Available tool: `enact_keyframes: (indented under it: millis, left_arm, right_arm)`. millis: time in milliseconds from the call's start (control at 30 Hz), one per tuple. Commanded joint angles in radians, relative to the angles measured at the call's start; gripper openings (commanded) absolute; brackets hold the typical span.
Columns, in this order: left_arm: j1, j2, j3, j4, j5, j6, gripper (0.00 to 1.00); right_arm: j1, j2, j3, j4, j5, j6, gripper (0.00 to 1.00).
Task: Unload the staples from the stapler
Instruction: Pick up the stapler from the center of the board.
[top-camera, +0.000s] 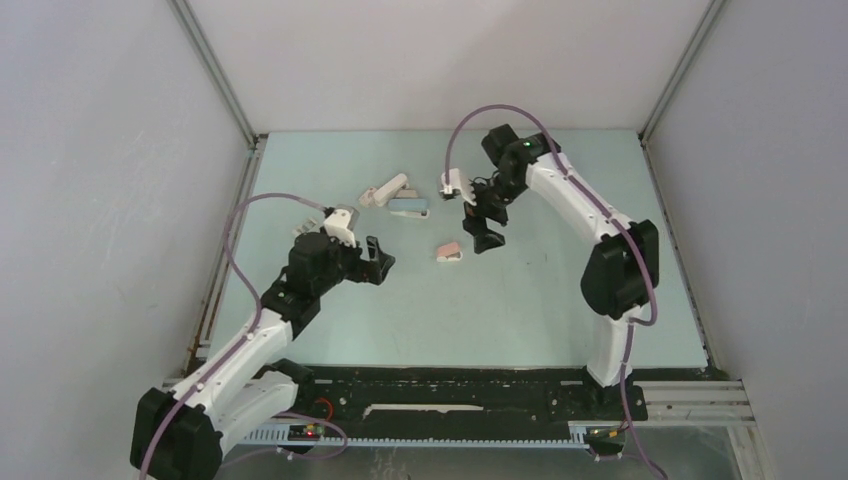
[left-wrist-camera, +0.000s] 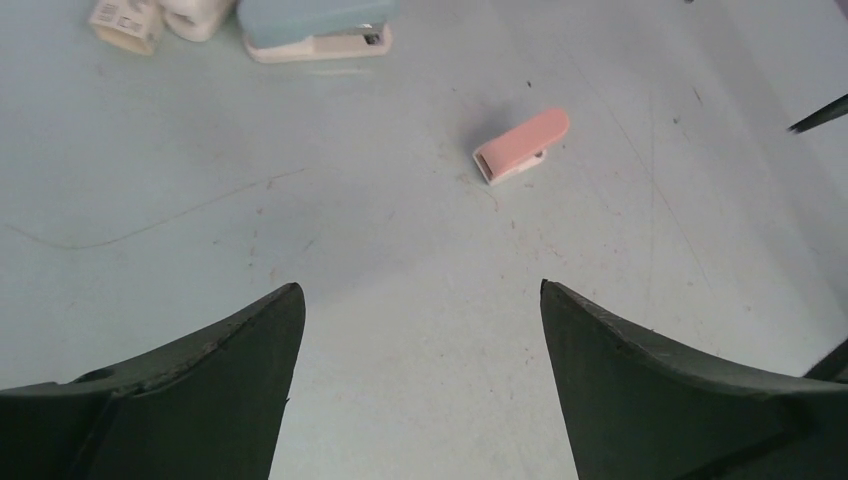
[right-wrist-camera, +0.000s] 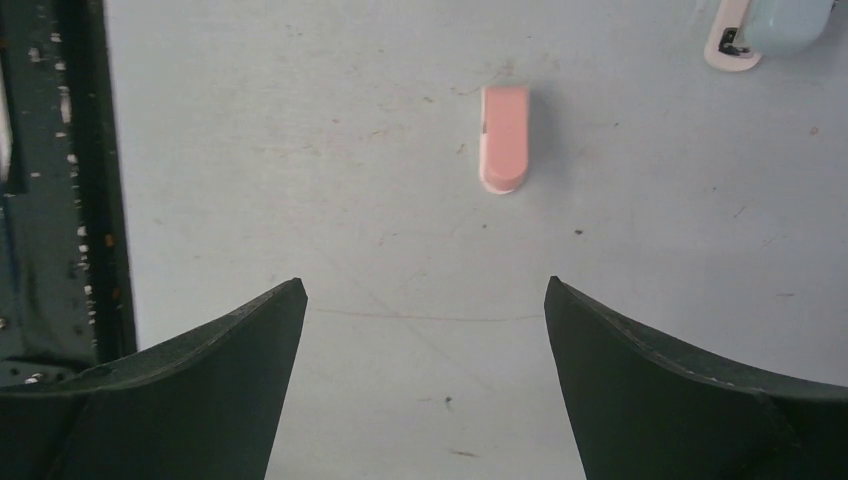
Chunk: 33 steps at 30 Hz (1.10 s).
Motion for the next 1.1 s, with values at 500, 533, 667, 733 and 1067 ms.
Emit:
enact_keyframes:
  millis: [500, 533, 667, 733, 1067]
  left_arm:
    - [0.072, -0.176, -0.063, -0.046, -0.103, -0.021, 0.96]
    - [0.071, -0.186, -0.066, -0.049, -0.109, -0.021, 0.96]
    - [0.073, -0.209, -0.076, -0.061, -0.128, -0.02, 0.96]
    - [0.075, -0.21, -0.077, -0.063, -0.132, -0.02, 0.96]
    - [0.08, -0.201, -0.076, -0.058, -0.136, -0.02, 0.96]
  right_arm:
    - [0.155, 0.295, 0.181, 0.157, 0.202, 0.079, 0.89]
    - [0.16, 0.302, 0.184, 0.17, 0.211, 0.085, 0.89]
    - [0.176, 0.34, 0.198, 0.193, 0.251, 0.095, 0.86]
    - [0.18, 0.353, 0.201, 0.198, 0.27, 0.099, 0.85]
    - [0.182, 0.402, 0.225, 0.18, 0.298, 0.092, 0.7]
